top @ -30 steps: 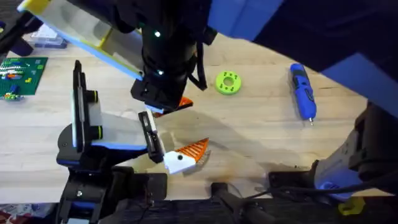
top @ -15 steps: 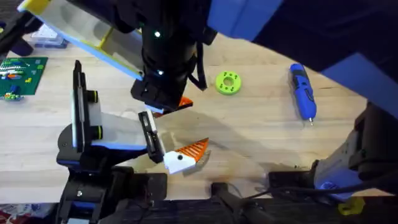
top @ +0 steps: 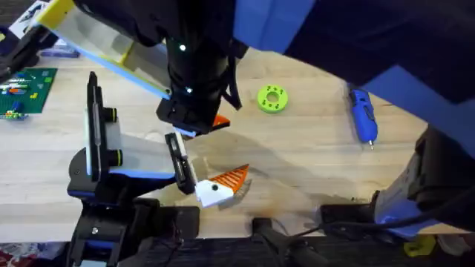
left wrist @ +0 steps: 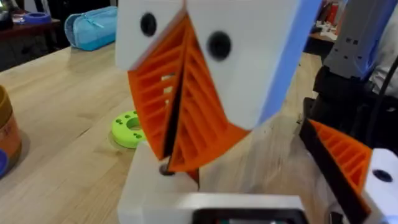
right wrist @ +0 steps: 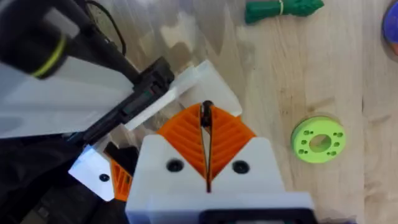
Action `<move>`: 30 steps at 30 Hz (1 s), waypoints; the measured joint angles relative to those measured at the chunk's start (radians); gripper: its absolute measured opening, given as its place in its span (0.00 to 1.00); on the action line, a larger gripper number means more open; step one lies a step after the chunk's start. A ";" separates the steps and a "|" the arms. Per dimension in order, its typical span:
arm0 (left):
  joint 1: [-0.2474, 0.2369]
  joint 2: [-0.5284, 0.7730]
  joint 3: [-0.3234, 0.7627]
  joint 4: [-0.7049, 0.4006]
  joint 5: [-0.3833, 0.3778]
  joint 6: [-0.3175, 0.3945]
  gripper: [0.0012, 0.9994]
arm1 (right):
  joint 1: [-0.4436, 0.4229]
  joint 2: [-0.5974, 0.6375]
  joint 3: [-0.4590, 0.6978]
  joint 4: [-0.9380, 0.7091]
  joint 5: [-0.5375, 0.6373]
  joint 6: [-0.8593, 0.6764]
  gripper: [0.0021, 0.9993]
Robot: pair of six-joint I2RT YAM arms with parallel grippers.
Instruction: Pick up the gripper from the table and insert it into the empty holder that is missing its gripper. Then pick up a screw, insert it into the mounting hole, and use the screwdriver to tighten it. Finally, clean up the table by picking up the vegetable and placing it into the bucket.
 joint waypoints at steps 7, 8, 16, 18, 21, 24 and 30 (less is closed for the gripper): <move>0.000 0.000 0.000 0.000 0.000 0.000 0.99 | 0.000 0.000 0.000 -0.008 0.000 0.000 0.01; 0.000 0.000 0.000 0.000 0.000 0.000 0.99 | 0.000 0.000 0.000 -0.008 0.000 0.000 0.01; 0.000 0.000 0.000 0.000 0.000 -0.002 0.99 | 0.000 0.007 0.000 -0.009 0.000 0.000 0.01; 0.000 0.000 0.000 0.000 0.000 -0.003 0.99 | 0.000 0.013 0.000 -0.009 0.000 0.000 0.01; 0.000 0.000 0.000 0.000 0.000 -0.014 0.99 | 0.000 0.020 0.000 -0.008 0.001 0.000 0.01; 0.000 0.000 0.000 0.000 -0.001 -0.017 0.99 | 0.000 0.020 0.000 -0.003 0.001 0.000 0.01; 0.000 0.000 0.000 0.000 -0.001 -0.018 0.99 | 0.000 0.020 0.000 0.014 0.001 0.000 0.01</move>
